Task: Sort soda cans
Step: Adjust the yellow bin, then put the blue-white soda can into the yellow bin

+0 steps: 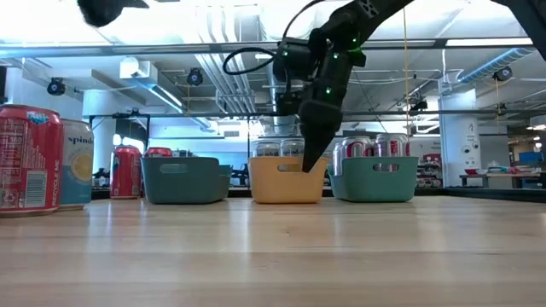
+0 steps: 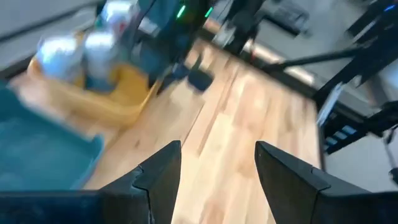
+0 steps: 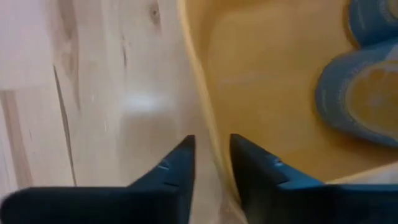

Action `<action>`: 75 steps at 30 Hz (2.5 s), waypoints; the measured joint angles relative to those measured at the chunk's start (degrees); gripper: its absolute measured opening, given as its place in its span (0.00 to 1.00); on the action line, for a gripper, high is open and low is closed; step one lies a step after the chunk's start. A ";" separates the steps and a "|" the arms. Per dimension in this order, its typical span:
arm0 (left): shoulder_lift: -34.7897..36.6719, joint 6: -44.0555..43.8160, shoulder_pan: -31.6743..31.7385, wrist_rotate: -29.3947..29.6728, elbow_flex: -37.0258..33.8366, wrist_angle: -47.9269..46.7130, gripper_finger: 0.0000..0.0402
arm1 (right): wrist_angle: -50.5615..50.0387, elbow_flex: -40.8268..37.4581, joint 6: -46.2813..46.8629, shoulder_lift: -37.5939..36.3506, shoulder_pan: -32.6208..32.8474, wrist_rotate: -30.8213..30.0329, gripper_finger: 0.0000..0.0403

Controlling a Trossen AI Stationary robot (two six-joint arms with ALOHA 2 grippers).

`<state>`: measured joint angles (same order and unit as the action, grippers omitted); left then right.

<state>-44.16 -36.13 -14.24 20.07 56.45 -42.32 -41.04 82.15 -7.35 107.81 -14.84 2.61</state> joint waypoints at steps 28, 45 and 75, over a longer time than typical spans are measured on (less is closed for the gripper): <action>-0.18 -20.61 0.07 1.37 0.00 -23.14 0.67 | 2.43 0.00 4.98 -1.44 0.31 2.01 0.28; -7.00 -45.99 1.33 0.19 -7.44 -28.28 0.77 | 2.72 6.47 9.04 -6.30 0.34 0.22 0.79; -14.34 -51.61 1.99 0.88 -8.29 -33.28 0.86 | 2.32 6.60 11.83 -6.32 0.34 -0.22 0.87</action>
<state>-58.50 -87.74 -12.25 20.95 48.16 -75.60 -38.72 88.75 4.48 101.49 -14.50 2.39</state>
